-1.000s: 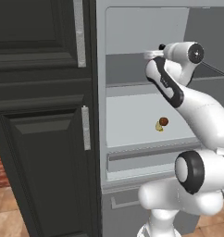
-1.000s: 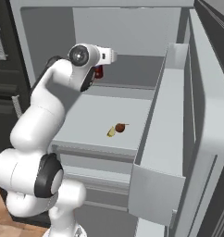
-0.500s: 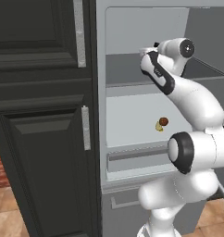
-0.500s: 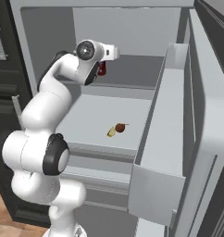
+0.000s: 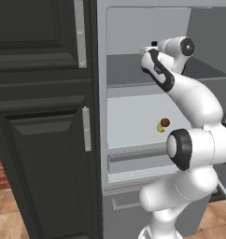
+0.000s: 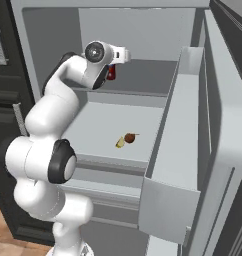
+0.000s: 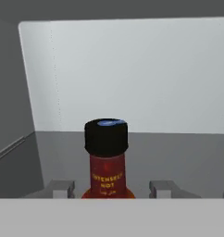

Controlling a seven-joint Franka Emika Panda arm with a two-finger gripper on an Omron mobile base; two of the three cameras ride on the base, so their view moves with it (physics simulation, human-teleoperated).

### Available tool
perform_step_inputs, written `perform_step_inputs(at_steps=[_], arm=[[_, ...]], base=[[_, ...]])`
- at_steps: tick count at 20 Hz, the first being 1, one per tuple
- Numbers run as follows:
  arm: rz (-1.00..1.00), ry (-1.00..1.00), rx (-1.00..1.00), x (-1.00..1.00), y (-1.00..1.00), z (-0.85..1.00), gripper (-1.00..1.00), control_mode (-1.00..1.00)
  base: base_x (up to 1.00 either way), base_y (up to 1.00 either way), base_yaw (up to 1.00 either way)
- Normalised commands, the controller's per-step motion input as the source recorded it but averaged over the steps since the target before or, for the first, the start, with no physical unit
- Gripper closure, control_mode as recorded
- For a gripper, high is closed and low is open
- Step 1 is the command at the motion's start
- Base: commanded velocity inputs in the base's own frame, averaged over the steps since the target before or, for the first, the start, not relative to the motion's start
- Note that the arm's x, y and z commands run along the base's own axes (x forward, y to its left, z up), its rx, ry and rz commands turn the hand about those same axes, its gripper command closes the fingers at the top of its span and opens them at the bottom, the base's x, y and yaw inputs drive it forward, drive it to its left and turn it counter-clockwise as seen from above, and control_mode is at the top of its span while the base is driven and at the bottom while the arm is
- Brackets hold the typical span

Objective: Place the mustard and condiment bottle from the counter to the top shelf of the fridge. If the existing items in the fridge are on the top shelf, move them to other shelves.

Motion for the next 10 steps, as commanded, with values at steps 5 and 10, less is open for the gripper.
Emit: perform_step_inputs(at_steps=[5, 10], arm=[[0.00, 0.00, 0.00, 0.00, 0.00, 0.00, -1.00, -1.00], [0.00, 0.00, 0.00, -0.30, 0.00, 0.01, -1.00, -1.00]], base=[[0.00, 0.00, 0.00], [0.00, 0.00, 0.00]])
